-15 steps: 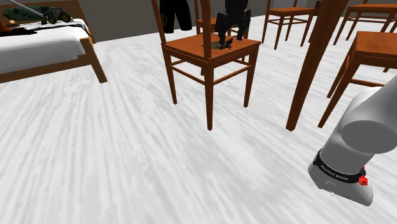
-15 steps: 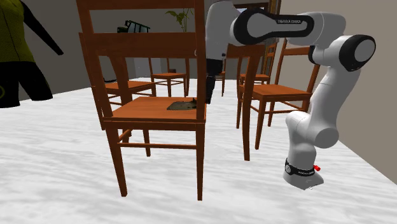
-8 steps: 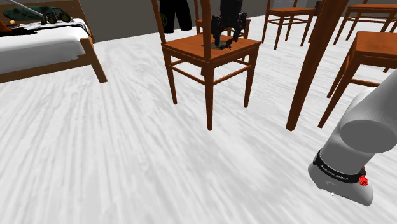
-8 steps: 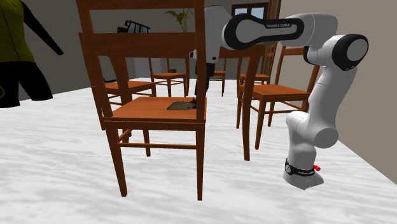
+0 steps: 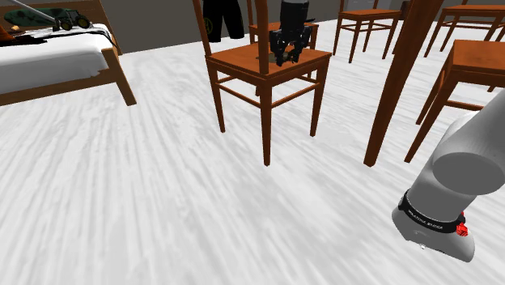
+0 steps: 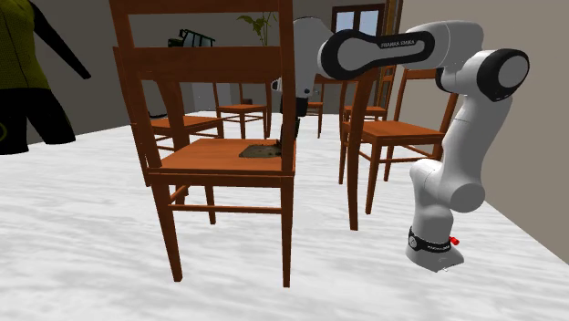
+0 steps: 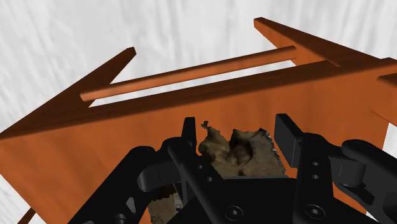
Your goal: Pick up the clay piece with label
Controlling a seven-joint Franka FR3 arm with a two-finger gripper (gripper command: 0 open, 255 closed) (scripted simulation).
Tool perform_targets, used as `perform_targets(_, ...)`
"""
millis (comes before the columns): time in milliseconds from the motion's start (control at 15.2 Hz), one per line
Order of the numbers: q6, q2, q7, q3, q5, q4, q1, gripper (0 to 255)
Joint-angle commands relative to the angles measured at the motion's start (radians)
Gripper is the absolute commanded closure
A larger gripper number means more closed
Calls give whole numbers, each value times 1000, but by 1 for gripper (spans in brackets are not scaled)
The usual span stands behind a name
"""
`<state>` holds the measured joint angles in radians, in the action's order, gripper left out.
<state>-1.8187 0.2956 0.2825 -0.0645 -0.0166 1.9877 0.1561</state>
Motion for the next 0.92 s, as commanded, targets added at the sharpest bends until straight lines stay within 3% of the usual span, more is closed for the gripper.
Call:
perform_targets(0, -1, 0, 0, 0, 0, 1, 0, 255)
perform_targets(330, 0, -1, 0, 0, 0, -1, 0, 255)
perform_targets(858, 108, -20, -3, 0, -1, -128, 1, 255)
